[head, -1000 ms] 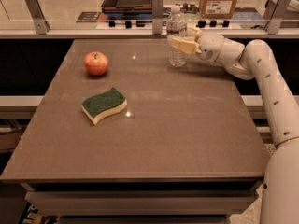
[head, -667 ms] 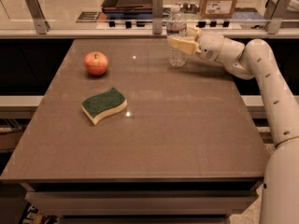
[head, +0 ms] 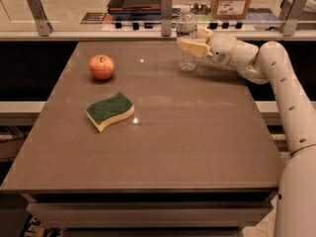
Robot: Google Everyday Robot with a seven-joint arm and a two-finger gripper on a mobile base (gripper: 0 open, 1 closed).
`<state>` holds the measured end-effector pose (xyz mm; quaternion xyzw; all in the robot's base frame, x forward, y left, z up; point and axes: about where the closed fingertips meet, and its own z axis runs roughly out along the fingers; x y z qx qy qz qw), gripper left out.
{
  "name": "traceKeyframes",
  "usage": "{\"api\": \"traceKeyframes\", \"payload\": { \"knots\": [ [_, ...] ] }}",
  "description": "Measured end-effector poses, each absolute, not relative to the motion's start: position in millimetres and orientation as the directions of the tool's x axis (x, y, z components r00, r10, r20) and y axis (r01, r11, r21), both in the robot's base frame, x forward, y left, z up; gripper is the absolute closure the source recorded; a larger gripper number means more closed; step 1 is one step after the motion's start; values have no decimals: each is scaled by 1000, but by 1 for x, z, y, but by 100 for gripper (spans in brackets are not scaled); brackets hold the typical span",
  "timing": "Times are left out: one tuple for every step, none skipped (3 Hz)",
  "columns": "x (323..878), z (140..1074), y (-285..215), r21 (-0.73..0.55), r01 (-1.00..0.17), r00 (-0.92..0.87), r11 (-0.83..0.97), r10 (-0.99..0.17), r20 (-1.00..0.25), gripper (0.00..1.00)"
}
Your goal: Place water bottle upright
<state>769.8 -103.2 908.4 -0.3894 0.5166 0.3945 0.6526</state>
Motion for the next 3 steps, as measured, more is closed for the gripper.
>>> {"api": "traceKeyframes", "payload": {
  "knots": [
    [770,908,-103,-101,-917,155,385,113,-981,13],
    [770,909,-99,-101,-919,155,380,114,-981,0],
    [770,909,-99,-101,-919,155,380,114,-981,0]
  ]
}}
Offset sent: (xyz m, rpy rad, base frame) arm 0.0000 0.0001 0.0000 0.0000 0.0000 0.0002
